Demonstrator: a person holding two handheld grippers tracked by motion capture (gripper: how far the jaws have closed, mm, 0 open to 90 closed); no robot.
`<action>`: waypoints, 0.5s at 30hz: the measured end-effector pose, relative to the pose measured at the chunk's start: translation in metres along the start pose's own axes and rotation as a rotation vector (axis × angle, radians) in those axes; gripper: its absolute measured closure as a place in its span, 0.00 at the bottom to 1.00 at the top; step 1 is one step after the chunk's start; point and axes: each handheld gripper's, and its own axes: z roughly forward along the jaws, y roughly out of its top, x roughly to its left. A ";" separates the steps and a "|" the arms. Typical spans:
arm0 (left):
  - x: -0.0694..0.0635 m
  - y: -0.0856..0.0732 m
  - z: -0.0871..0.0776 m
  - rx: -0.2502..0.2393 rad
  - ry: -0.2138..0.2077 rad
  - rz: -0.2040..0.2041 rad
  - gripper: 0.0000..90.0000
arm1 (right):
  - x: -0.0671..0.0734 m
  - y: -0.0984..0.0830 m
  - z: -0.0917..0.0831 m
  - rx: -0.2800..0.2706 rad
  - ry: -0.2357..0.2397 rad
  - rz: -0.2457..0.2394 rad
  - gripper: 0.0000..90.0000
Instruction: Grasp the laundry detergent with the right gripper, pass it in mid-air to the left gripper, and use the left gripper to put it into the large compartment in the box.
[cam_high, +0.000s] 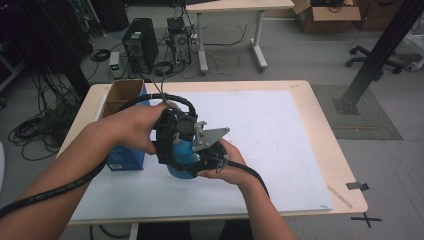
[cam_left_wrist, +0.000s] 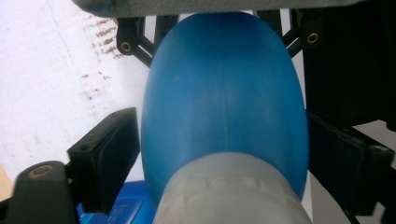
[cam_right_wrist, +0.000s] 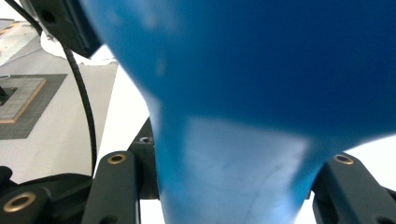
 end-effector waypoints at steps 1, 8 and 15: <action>0.000 0.000 0.000 0.002 -0.001 -0.003 0.18 | 0.000 0.000 0.000 -0.003 -0.003 -0.005 0.51; -0.001 0.002 -0.002 0.012 0.000 -0.008 0.26 | 0.000 0.001 -0.002 0.000 -0.003 0.001 0.51; -0.001 0.004 -0.002 0.011 0.012 0.000 0.30 | 0.001 0.002 -0.002 -0.005 -0.004 -0.007 0.51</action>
